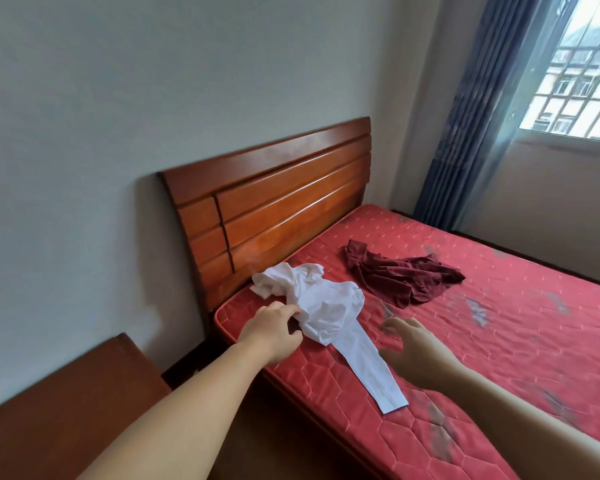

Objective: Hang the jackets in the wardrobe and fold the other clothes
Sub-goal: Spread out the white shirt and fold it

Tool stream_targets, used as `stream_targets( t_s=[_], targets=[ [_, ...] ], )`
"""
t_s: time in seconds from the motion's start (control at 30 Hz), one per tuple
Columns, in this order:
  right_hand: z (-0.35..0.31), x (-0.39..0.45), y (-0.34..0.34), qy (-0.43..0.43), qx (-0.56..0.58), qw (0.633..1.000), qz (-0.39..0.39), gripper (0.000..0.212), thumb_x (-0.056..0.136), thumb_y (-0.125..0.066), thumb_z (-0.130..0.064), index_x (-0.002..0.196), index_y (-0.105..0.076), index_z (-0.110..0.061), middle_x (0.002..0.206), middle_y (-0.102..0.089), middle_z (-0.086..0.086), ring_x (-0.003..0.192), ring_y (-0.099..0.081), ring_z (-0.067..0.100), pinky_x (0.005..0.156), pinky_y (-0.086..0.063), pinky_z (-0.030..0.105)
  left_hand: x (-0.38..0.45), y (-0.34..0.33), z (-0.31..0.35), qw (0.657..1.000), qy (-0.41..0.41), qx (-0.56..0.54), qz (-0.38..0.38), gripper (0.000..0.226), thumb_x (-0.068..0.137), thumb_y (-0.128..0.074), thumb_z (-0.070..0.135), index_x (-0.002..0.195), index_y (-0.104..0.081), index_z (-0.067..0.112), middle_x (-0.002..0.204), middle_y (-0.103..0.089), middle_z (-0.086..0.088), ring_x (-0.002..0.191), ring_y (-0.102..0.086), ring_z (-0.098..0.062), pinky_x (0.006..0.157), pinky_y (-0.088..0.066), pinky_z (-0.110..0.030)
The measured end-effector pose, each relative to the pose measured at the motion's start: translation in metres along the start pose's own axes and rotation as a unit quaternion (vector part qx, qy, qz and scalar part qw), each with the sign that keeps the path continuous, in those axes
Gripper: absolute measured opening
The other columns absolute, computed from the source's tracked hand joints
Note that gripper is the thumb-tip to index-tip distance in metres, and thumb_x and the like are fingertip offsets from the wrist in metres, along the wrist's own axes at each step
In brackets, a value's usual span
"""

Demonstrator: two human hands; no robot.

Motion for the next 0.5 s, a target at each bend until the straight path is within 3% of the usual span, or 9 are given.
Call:
stream_targets(
  t_s=[0.3, 0.43, 0.5],
  targets=[
    [0.038, 0.093, 0.009, -0.025, 0.023, 0.999, -0.002, 0.052, 0.086, -0.058, -0.041, 0.135, -0.045, -0.027, 0.132, -0.047, -0.001, 0.117, -0.052, 0.020, 0.094, -0.048, 0.036, 0.105, -0.022, 0.017, 0.999, -0.012, 0.003, -0.036, 0.051, 0.088, -0.054, 0.034, 0.138, -0.047, 0.031, 0.143, -0.043, 0.006, 0.130, -0.041, -0.018, 0.103, -0.043, -0.039],
    [0.051, 0.166, 0.008, -0.008, 0.062, 0.998, 0.004, 0.046, 0.084, -0.058, -0.037, 0.127, -0.052, -0.024, 0.107, -0.048, -0.004, 0.096, -0.049, 0.013, 0.084, -0.047, 0.032, 0.161, -0.021, 0.008, 0.999, 0.013, 0.015, -0.038, 0.050, 0.088, -0.054, 0.034, 0.137, -0.047, 0.031, 0.145, -0.041, 0.005, 0.134, -0.036, -0.018, 0.105, -0.040, -0.038],
    [0.057, 0.201, -0.001, -0.018, 0.067, 0.997, -0.017, 0.053, 0.084, -0.059, -0.038, 0.134, -0.048, -0.023, 0.121, -0.050, 0.002, 0.103, -0.054, 0.018, 0.085, -0.046, 0.032, 0.184, -0.023, 0.001, 0.998, 0.031, 0.021, -0.052, 0.051, 0.087, -0.055, 0.035, 0.137, -0.047, 0.031, 0.144, -0.042, 0.004, 0.134, -0.036, -0.018, 0.105, -0.040, -0.038]
  ],
)
Point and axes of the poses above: each hand's wrist, its own x-axis towards the middle knuckle, its own y-axis out of the back of the hand, z = x × y, the point moved 8 cm from there along x, towards the middle knuckle
